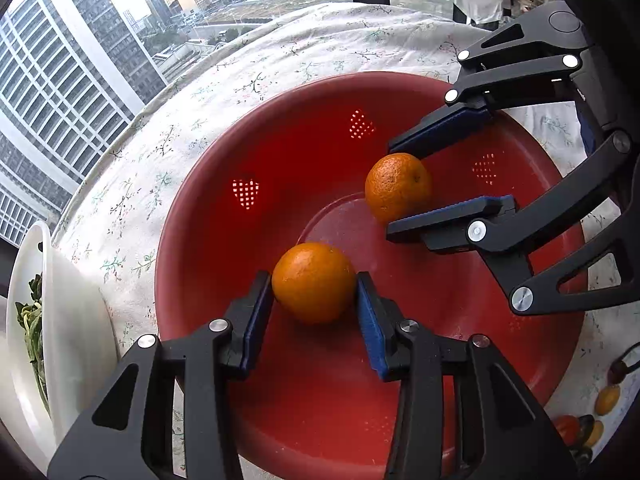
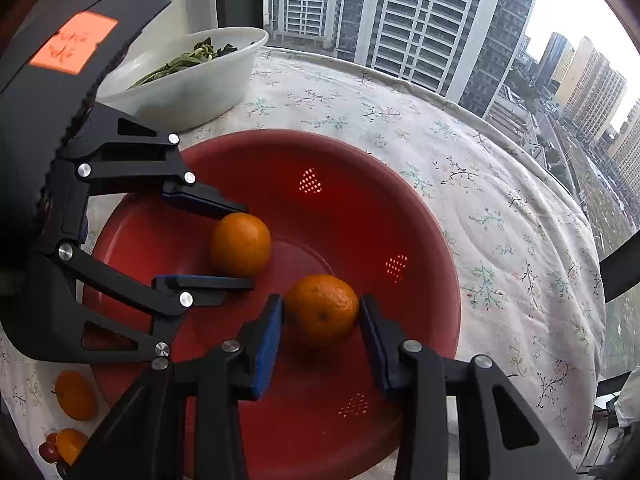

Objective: Organize fruits
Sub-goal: 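Carry both oranges into the red colander and open both tools, then withdraw both tools from the colander back to the fruit cluster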

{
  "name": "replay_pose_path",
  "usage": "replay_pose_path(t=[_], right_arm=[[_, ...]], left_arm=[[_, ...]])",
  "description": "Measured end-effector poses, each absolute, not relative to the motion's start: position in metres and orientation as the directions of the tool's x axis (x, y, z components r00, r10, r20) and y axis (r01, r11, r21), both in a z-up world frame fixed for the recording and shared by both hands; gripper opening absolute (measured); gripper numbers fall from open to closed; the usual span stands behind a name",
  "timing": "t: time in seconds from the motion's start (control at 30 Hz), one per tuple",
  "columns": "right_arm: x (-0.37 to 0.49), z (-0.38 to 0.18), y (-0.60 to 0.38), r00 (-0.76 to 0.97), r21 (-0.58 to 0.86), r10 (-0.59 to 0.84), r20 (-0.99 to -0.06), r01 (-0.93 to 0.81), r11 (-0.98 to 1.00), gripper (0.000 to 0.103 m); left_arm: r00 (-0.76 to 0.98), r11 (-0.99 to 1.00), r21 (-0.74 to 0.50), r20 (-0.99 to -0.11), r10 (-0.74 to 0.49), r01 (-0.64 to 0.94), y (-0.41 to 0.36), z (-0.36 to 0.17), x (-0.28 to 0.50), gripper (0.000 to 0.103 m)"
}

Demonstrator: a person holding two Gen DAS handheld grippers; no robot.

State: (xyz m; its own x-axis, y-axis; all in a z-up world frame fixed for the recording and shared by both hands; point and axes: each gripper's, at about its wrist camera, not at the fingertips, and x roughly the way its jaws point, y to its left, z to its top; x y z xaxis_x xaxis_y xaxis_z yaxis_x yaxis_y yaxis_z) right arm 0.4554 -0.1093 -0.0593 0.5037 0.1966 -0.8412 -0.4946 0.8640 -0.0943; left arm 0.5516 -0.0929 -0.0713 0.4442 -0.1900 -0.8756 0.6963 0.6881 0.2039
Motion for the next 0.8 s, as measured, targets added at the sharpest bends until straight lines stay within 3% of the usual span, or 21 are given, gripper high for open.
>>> replay_pose_path(t=[0.2,0.33,0.47,0.53,0.67,0.8], right_arm=[[0.455,-0.06,-0.113,0.502,-0.074,0.215,-0.837,-0.494,0.866,0.043],[0.454,-0.06,-0.112,0.506,-0.069,0.226,-0.832,-0.499,0.864,0.05],[0.449,-0.056,-0.113,0.524,-0.093,0.211,-0.825,-0.494,0.865,0.053],[0.446,-0.052,-0.112,0.535,-0.097,0.217,-0.816,-0.498,0.862,0.053],[0.432,-0.036,-0.116,0.58,-0.098,0.24,-0.779,-0.49,0.866,0.067],[0.409,-0.013,-0.138,0.636,-0.012,0.324,-0.7,-0.465,0.885,0.077]], left_arm=[[0.448,0.694,0.199,-0.872,-0.197,0.692,-0.092,-0.068,0.543,0.048],[0.459,0.696,0.206,-0.866,-0.198,0.688,-0.091,-0.066,0.541,0.052],[0.473,0.704,0.208,-0.857,-0.203,0.679,-0.088,-0.061,0.54,0.064],[0.493,0.708,0.221,-0.846,-0.203,0.671,-0.086,-0.056,0.536,0.064],[0.549,0.732,0.229,-0.804,-0.23,0.642,-0.076,-0.038,0.522,0.066],[0.615,0.772,0.189,-0.727,-0.305,0.606,-0.051,-0.013,0.498,0.082]])
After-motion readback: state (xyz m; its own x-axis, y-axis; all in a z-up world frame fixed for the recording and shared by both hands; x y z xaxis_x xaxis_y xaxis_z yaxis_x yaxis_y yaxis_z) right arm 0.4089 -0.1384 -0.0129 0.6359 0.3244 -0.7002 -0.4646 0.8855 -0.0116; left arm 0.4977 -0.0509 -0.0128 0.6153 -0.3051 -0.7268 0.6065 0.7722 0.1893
